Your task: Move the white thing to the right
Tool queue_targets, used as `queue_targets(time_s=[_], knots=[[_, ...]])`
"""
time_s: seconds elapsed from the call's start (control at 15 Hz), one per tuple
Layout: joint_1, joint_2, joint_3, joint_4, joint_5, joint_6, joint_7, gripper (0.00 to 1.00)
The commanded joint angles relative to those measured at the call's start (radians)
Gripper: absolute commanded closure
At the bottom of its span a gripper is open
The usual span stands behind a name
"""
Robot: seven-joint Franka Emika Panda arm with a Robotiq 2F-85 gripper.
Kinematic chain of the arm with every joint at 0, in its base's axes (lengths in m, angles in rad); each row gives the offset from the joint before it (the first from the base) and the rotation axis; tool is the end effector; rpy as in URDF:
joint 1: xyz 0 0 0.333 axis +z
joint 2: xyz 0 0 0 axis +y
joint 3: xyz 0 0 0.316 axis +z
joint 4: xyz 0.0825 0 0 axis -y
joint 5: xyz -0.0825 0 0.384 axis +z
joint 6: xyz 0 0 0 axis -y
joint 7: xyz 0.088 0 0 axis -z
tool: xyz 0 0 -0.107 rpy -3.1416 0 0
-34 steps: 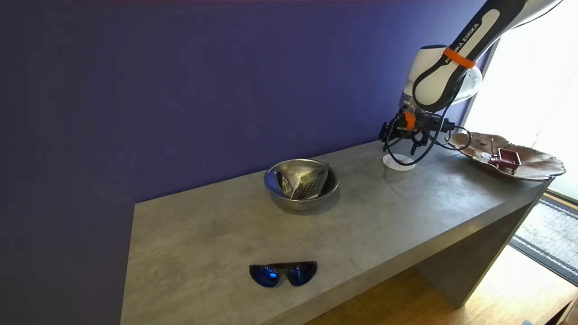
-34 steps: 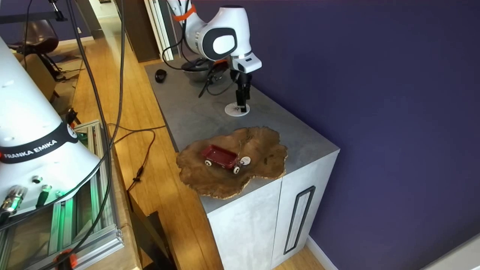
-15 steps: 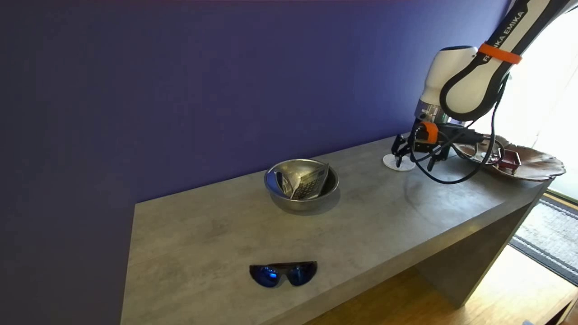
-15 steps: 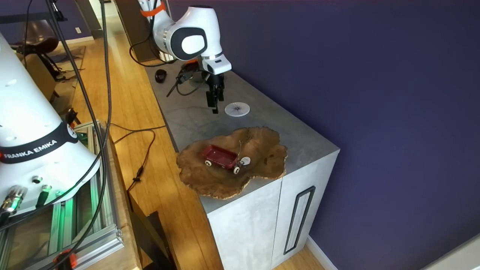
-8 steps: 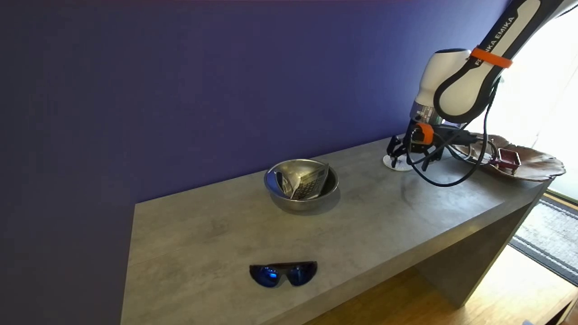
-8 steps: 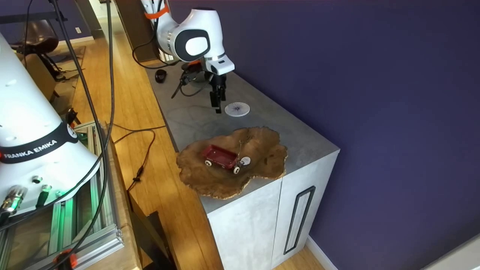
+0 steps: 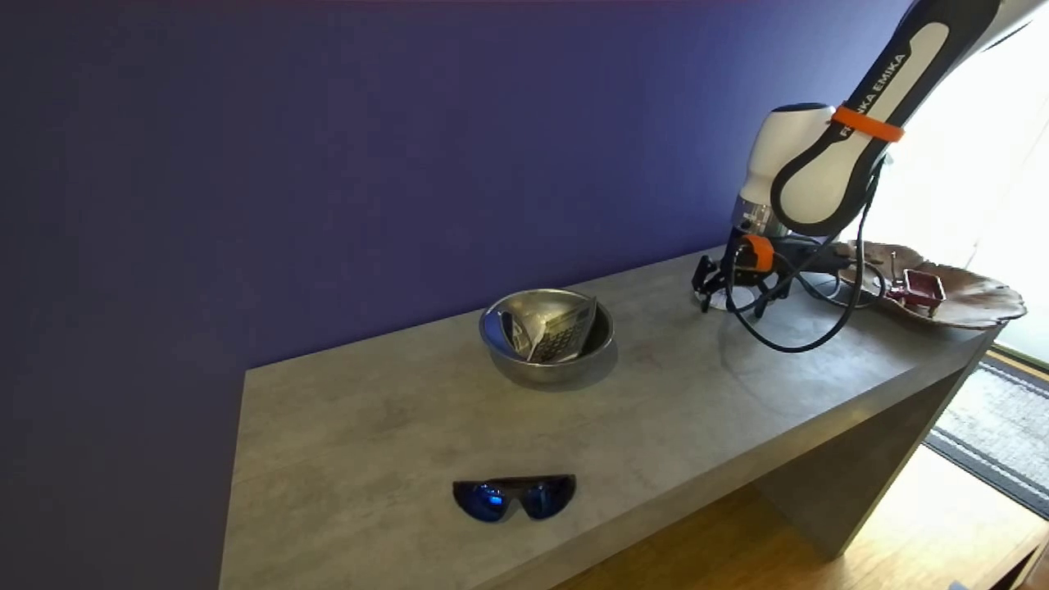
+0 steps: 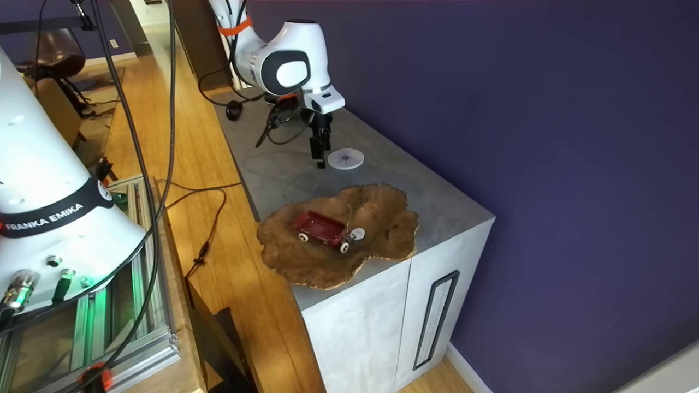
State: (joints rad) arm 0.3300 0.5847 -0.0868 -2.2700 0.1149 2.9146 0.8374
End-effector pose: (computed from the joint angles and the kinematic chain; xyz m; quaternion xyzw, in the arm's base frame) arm 0.5125 0.1164 0.1059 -0.9406 0.3378 -0.0322 0.0088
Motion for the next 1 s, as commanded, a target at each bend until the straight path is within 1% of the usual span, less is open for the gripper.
queue_targets(time_s=[0.0,0.27,0.47,0.93], knots=[[0.017,0.027,-0.027,0.039,-0.003,-0.014,-0.006,0.00],[0.030,0.045,-0.078,0.082,-0.017,-0.054,0.012,0.00],[0.016,0.082,-0.102,0.140,-0.020,-0.104,0.015,0.00],[-0.037,0.134,-0.110,0.269,-0.013,-0.194,0.021,0.00]])
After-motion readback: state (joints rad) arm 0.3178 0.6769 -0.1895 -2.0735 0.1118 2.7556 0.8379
